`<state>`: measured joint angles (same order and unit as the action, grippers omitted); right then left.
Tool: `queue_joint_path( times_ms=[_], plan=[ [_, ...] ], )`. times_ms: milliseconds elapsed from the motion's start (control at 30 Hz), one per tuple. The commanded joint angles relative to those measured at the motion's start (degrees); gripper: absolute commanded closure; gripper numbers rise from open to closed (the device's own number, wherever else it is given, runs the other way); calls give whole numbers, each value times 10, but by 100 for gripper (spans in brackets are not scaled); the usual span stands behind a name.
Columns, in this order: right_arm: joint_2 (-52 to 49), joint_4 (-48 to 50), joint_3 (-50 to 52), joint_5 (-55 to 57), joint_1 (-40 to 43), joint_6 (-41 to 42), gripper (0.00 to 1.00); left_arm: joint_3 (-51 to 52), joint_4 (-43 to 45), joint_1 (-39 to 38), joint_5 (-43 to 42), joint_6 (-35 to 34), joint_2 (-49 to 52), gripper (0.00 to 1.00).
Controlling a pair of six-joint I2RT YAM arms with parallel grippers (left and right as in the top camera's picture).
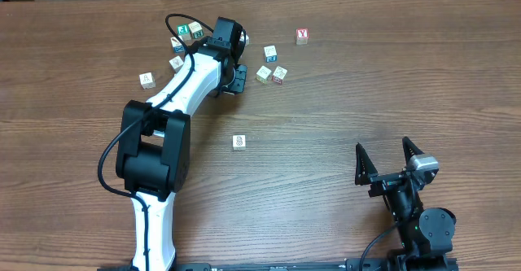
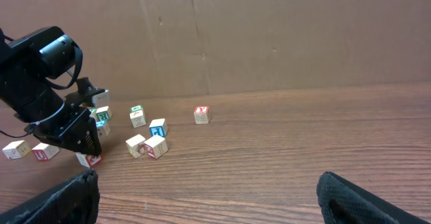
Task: Form a horizontal line
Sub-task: 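Move the left gripper to the cluster and grasp the block with I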
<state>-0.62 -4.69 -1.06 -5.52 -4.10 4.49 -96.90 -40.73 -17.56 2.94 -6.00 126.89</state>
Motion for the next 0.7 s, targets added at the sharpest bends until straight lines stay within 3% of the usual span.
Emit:
queue_joint_path(
  times_ms=[0, 100, 533, 667],
  plan=[
    [5, 2, 6, 7, 4, -1, 0, 2, -3, 3, -11, -9, 13, 62],
    [5, 2, 6, 7, 4, -1, 0, 2, -7, 3, -11, -9, 13, 58],
    [5, 2, 6, 7, 4, -1, 0, 4, -8, 3, -11, -9, 13, 66],
    [5, 2, 6, 7, 4, -1, 0, 4, -8, 3, -11, -9, 13, 60]
  ],
)
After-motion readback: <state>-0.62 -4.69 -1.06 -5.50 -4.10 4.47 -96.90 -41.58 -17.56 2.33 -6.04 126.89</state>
